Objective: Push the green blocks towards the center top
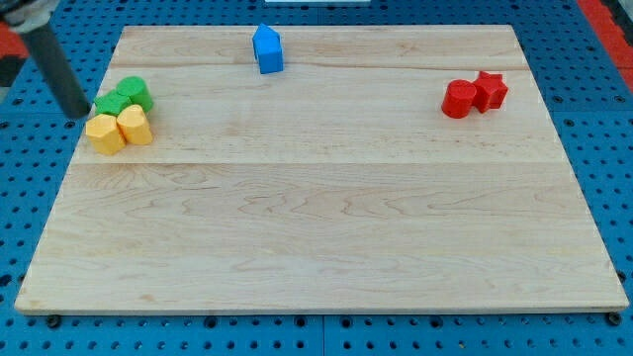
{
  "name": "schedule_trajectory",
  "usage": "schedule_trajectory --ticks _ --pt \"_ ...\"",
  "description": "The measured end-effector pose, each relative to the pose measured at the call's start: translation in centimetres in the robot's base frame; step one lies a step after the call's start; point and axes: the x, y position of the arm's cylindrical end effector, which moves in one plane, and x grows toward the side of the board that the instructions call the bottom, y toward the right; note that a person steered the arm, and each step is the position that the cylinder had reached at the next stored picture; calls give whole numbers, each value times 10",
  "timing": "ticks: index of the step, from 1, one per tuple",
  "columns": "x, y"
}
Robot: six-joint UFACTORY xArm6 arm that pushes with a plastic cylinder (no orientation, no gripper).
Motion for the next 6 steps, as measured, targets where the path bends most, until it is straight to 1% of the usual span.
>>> schedule_trajectory --ticks 1,2,3,4,6 --pt "42 1" --pt "31 4" --pt "0 6" --pt "-15 21" --pt "-16 24"
